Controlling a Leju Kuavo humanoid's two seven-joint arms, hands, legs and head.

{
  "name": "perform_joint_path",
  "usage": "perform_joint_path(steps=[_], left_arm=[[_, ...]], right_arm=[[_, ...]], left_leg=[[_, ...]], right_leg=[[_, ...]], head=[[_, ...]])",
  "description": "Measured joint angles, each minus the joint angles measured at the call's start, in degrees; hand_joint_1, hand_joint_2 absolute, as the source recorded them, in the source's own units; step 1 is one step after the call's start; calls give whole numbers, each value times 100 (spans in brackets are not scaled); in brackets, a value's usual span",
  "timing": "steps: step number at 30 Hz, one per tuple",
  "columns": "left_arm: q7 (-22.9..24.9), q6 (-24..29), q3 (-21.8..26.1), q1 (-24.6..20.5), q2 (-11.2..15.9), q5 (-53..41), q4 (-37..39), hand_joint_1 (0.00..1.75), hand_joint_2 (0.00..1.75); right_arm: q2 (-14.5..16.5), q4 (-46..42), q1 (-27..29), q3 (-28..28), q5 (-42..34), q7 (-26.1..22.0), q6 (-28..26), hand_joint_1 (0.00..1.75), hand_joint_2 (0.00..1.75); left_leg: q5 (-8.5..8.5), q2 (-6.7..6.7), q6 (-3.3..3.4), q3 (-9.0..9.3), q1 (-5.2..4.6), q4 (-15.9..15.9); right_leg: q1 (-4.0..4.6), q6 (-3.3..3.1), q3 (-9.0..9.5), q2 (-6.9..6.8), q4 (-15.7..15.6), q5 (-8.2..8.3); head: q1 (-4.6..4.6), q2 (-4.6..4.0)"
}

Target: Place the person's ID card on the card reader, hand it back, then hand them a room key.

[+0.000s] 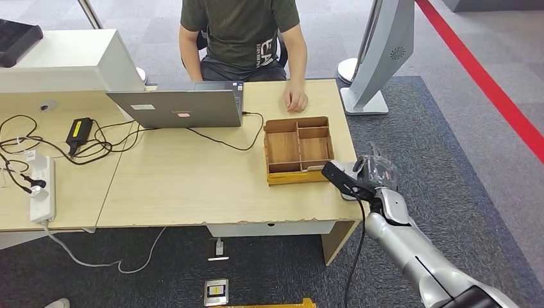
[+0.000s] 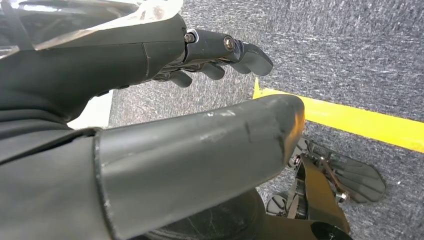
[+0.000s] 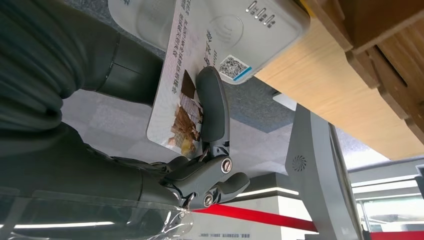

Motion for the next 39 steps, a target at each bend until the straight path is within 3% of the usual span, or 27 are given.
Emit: perform_joint_path(steps=[31, 35, 39], left_arm=[[-7, -30, 0, 4, 1, -3, 0, 0, 0], [-15, -73, -2, 5, 2, -45, 0, 0, 0], [-100, -95, -25, 5, 2, -105, 0, 0, 0]], right_arm=[[26, 169, -133, 11, 288, 104, -58, 175, 175], [-31, -81, -244, 1, 374, 160, 117, 175, 175], [-40, -562, -319, -93, -93, 10, 453, 175, 175]], left_leg=[[1, 1, 0, 5, 0, 1], [1, 1, 0, 4, 0, 2], [1, 1, 0, 3, 0, 2]], right_leg=[[1, 0, 6, 0, 1, 1], [1, 0, 6, 0, 1, 1], [1, -1, 6, 0, 2, 1]], head=[[-1, 0], [1, 0], [0, 0]])
